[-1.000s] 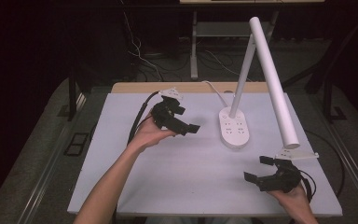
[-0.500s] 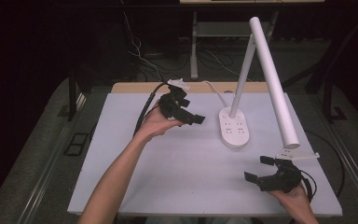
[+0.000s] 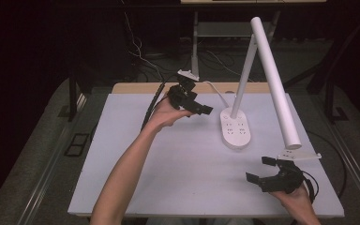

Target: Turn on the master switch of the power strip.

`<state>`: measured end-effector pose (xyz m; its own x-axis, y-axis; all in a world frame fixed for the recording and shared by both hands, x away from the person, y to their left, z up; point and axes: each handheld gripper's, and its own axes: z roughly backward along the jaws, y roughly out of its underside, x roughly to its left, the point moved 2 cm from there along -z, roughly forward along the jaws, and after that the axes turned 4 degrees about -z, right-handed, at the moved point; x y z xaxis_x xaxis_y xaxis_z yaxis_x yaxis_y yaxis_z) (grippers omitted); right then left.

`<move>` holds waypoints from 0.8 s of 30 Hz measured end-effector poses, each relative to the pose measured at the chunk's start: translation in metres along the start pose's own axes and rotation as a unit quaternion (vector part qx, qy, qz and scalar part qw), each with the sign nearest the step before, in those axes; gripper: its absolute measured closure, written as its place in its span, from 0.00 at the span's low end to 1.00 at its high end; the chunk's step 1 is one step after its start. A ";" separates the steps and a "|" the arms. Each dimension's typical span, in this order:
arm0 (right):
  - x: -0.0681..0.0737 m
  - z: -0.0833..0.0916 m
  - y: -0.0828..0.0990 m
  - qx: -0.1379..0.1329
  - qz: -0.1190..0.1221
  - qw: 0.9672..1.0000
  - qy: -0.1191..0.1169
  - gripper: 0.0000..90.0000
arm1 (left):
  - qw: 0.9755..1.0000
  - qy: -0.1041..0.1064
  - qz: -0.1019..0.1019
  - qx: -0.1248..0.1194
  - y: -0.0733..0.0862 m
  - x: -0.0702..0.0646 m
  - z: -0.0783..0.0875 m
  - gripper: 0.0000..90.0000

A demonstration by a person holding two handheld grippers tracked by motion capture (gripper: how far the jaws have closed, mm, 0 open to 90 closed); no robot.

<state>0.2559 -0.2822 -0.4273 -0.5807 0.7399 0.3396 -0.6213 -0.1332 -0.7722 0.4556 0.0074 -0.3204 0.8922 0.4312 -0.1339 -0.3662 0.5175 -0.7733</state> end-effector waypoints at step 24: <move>-0.001 0.000 0.000 0.000 0.002 1.000 0.000 0.00 | 0.997 0.000 0.072 -0.016 -0.005 0.027 -0.041 0.16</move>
<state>0.2562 -0.2826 -0.4273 -0.5832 0.7395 0.3361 -0.6191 -0.1368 -0.7733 0.4924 -0.0140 -0.3456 0.8314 0.4990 -0.2444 -0.4811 0.4265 -0.7659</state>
